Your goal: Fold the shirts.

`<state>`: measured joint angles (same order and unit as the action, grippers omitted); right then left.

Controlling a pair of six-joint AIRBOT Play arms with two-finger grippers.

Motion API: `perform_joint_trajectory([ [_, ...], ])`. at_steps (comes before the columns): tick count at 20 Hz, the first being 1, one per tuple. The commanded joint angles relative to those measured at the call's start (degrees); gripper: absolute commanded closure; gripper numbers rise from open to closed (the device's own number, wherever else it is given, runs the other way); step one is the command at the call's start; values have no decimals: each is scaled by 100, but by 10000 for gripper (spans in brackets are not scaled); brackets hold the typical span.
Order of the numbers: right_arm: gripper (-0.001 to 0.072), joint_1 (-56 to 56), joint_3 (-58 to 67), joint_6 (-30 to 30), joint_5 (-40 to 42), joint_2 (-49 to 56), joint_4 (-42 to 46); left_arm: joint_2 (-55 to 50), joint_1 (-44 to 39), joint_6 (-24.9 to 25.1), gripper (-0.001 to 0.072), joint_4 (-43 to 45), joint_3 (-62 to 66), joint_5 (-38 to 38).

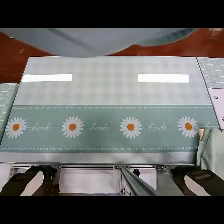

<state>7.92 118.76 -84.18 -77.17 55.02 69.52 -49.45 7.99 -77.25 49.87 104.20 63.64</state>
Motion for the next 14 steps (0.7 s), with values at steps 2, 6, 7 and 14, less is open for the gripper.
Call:
perform_joint_trajectory([
  [2,682,-9,37,111,-365,-1021,179,942,61,-455,687,929,267,308],
  [6,682,-9,37,59,-953,-1285,85,1189,57,-907,687,920,258,2002],
  [7,682,-9,-17,15,-1178,-1287,85,1180,57,-966,687,922,160,2568],
  [14,682,-7,-2885,-129,-1587,-1360,-715,1895,57,-1220,687,874,-3751,3733],
])
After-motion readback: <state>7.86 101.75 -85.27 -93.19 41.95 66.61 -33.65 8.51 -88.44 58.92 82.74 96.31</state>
